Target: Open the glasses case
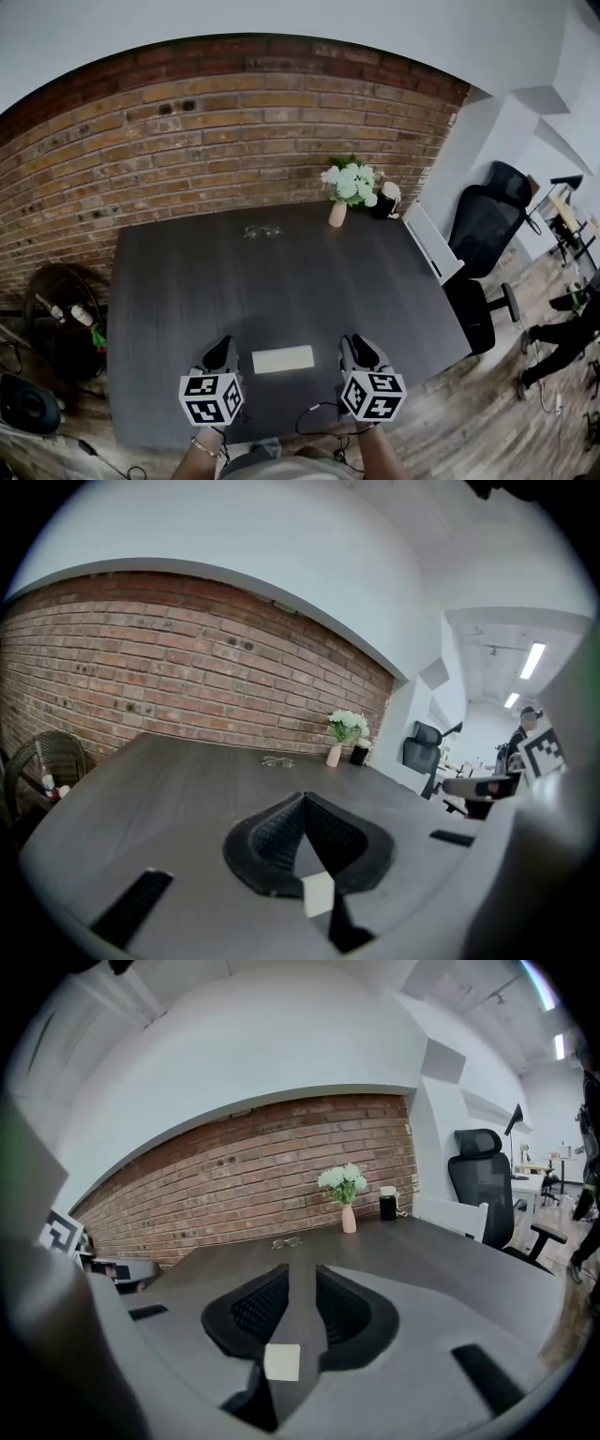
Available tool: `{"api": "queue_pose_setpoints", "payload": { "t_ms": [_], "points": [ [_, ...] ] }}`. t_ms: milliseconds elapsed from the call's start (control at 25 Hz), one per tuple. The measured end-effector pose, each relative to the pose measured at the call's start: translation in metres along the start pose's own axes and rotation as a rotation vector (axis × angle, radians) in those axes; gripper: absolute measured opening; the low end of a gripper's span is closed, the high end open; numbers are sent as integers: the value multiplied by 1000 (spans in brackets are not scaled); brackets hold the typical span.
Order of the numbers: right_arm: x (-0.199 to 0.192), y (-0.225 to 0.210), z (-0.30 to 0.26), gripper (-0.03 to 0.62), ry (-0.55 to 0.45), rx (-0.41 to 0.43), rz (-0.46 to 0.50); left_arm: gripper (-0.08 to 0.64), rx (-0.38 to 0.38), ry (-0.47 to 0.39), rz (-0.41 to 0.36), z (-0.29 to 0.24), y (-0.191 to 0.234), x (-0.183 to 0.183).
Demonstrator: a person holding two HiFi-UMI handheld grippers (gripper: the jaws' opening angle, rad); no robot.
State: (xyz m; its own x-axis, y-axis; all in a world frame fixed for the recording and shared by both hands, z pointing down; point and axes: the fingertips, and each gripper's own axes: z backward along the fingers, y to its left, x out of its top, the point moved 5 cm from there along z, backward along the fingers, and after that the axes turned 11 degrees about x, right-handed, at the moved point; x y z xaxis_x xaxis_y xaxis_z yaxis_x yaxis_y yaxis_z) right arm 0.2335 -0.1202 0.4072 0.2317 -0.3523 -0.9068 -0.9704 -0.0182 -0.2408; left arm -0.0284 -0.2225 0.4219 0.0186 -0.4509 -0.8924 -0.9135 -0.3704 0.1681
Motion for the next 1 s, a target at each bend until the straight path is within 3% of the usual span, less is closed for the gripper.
{"api": "queue_pose_setpoints", "payload": {
  "t_ms": [240,600,1000],
  "points": [
    [-10,-14,-21,95,66,45,1,-5,48,40,29,-12,-3,-15],
    [-10,-21,-45,95,135,207,24,-5,200,51,80,11,-6,-30],
    [-26,-18,-54,95,215,303,74,-5,270,76,126,20,-12,-59]
  ]
}}
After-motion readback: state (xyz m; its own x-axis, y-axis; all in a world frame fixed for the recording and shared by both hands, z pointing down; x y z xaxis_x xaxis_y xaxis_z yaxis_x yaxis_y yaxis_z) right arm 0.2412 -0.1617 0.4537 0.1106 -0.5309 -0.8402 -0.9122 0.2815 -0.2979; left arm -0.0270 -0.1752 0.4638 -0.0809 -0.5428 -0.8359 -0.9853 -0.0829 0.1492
